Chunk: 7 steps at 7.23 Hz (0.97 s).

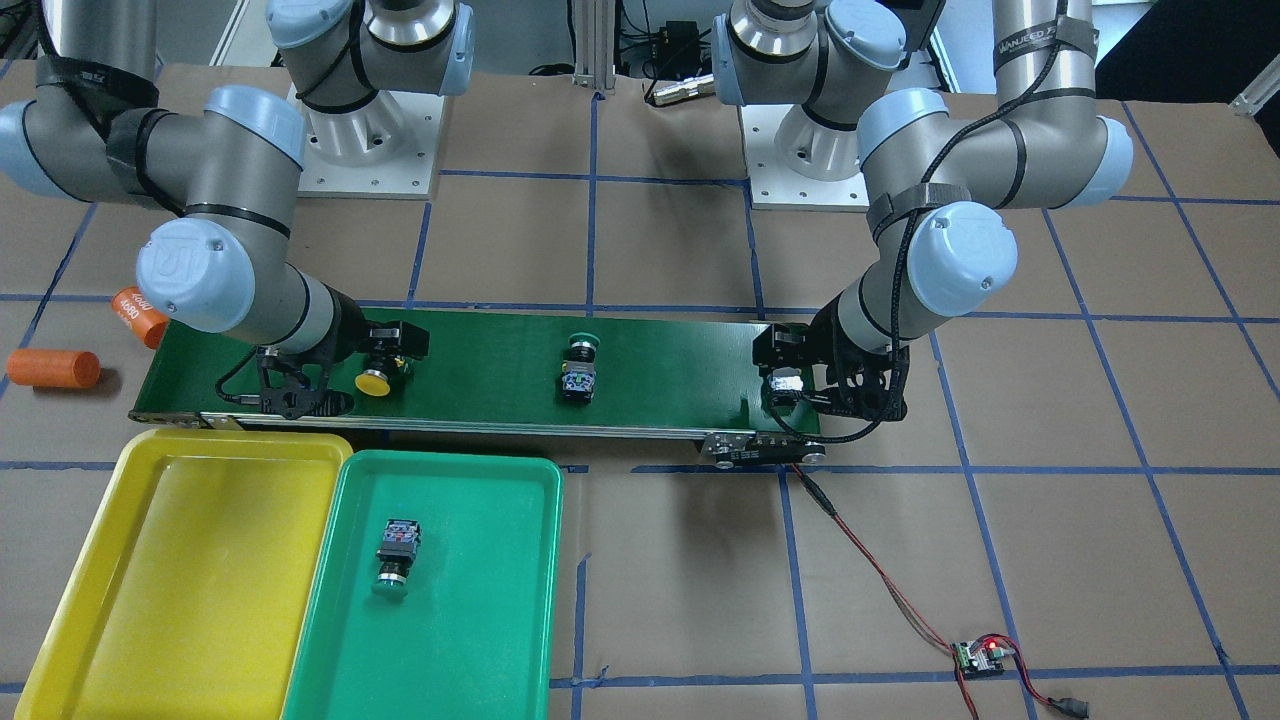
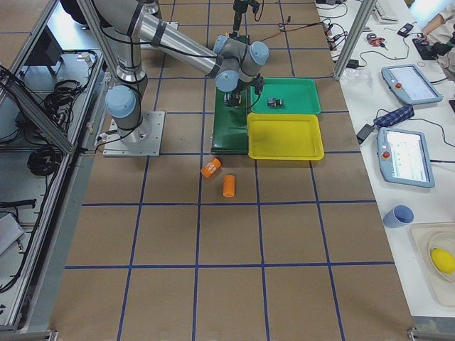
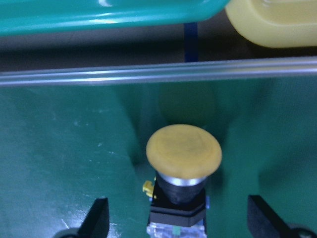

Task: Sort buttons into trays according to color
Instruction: 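Carry the yellow button into the yellow tray and open the right gripper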

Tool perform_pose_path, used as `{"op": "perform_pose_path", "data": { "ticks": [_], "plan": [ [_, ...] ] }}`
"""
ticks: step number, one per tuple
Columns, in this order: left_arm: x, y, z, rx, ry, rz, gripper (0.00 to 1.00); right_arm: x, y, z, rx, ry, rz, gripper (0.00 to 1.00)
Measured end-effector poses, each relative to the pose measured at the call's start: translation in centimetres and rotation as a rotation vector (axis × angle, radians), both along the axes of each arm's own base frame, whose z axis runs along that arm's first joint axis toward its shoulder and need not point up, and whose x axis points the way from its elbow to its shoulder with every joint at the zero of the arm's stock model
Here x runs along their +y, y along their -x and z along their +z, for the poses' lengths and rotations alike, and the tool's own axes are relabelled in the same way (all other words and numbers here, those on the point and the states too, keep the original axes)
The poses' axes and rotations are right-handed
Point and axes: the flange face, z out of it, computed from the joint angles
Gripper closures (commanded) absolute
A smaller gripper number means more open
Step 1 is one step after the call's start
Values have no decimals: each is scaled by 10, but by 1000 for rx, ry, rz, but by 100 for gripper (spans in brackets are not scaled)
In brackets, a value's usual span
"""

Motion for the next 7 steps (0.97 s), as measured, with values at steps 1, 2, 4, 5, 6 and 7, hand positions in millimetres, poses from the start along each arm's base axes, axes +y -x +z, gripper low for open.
{"op": "perform_pose_path", "data": {
  "ticks": [1,2,4,5,6,7],
  "plan": [
    [-3,0,20,0,38,4,0,1,4,-2,19,-4,10,82],
    [-8,-3,52,-27,83,1,0,0,8,-2,36,-4,21,100],
    [-7,-16,139,-128,117,-5,0,-11,24,9,54,19,7,100],
    [5,-16,177,-146,127,2,0,-30,38,31,68,37,-2,100],
    [21,-15,207,-157,146,29,0,-55,51,53,79,40,4,100],
    [36,-12,225,-161,165,60,0,-84,61,61,83,52,18,100]
  ]
}}
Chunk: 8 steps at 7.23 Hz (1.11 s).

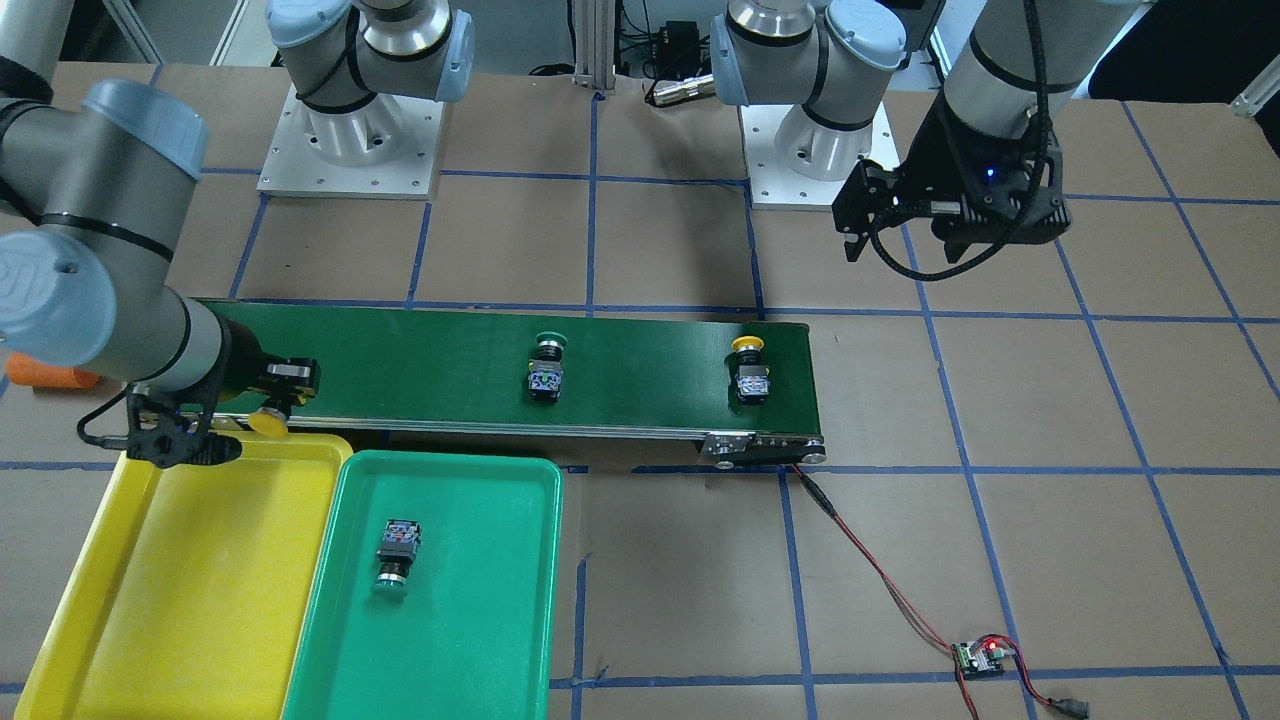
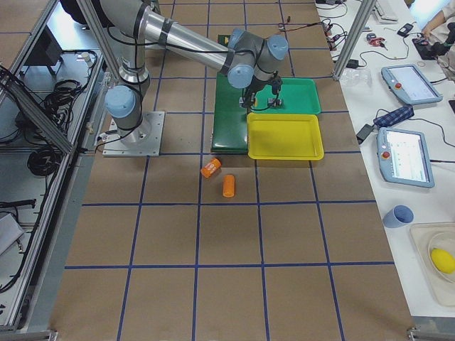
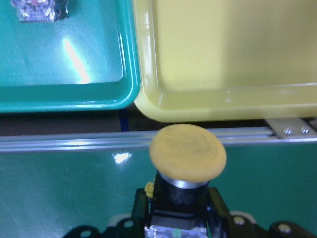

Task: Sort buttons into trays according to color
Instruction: 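Carry the yellow button into the yellow tray and open the right gripper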

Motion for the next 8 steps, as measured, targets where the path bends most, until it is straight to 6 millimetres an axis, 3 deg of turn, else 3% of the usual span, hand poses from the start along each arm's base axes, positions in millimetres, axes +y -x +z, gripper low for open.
{"op": "perform_pose_path", "data": {
  "ticks": [2,4,6,8],
  "plan": [
    [12,7,8,1,8,12,0,-57,44,-32,25,34,51,100],
    [11,13,5,6,3,5,0,-71,101,-65,14,29,101,0],
    [14,13,6,5,6,-1,0,-74,119,-79,8,31,97,0],
    [13,11,6,0,5,-2,0,-76,121,-73,14,46,93,0]
  ]
}}
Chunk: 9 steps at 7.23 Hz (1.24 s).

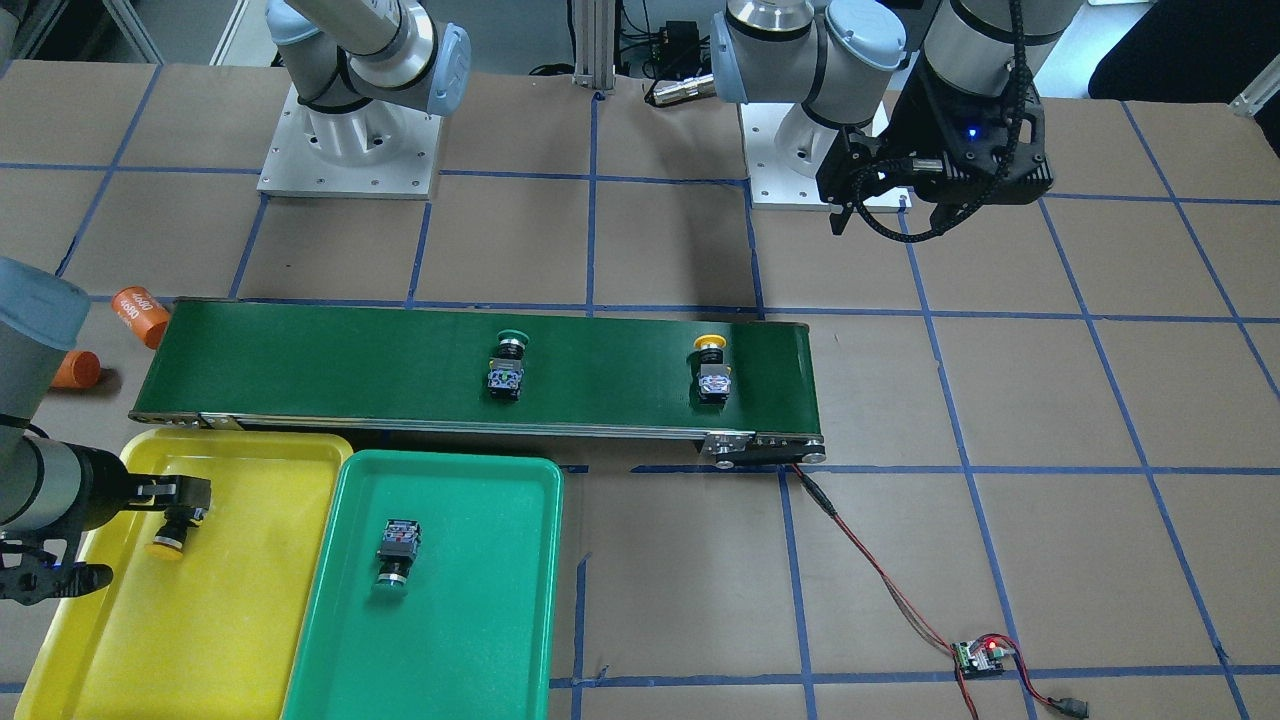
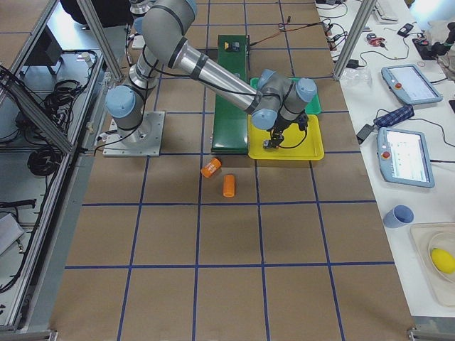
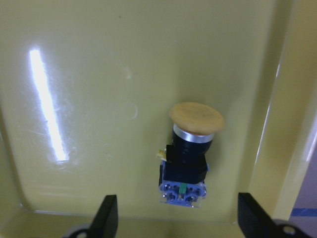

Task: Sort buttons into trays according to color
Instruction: 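Carry the yellow button into the yellow tray and open the right gripper, then move the right gripper back over the belt and lower onto the green button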

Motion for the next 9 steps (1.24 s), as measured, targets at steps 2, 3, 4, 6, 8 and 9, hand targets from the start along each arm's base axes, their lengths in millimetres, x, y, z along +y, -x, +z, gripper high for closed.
{"op": "perform_pose_path", "data": {
  "ticks": [2,3,4,6,8,9],
  "plan": [
    [0,-3,-1,3,-10,5,0,14,-8,30,-1,-4,-1,0],
    [0,-3,-2,6,-14,6,0,35,-18,53,-25,-17,0,0],
    [-1,-3,-3,9,-17,6,0,66,-34,70,-71,-22,-9,0],
    [-1,-3,-3,8,-15,7,0,126,-73,71,-123,-33,-40,0],
    [-1,-4,-3,3,-17,7,0,143,-104,65,-146,-22,-56,0],
    [0,-4,-3,0,-17,6,0,146,-112,60,-168,-23,-68,0]
  ]
}}
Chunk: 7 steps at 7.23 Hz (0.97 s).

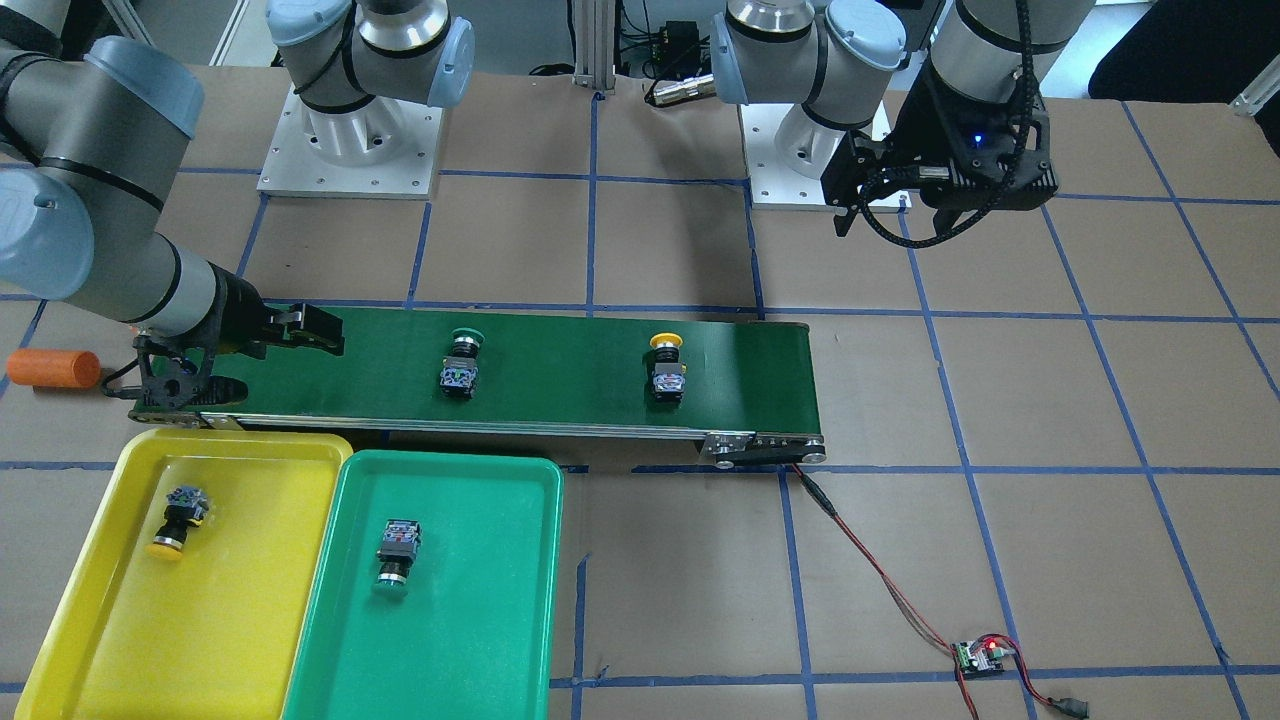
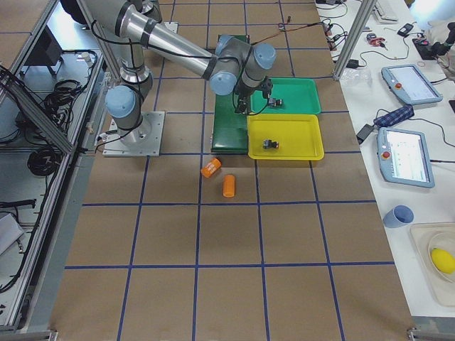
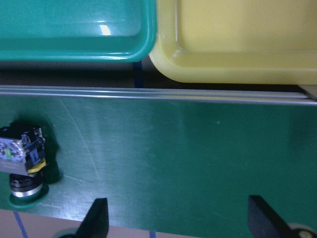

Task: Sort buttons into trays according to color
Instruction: 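Move the right gripper back over the belt and lower onto the green button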

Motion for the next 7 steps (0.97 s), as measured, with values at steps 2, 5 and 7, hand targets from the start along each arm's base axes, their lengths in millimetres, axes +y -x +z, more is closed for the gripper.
{"op": "perform_pose_path", "data": {
  "ticks": [2,5,7],
  "plan": [
    [1,0,0,-2,-2,-3,0,6,-7,-17,-25,19,-13,0],
    [6,1,-5,-4,-3,3,0,6,-7,-27,-59,29,-34,0],
    [5,1,-8,-4,-6,8,0,6,-9,-29,-80,25,-58,0]
  ]
}}
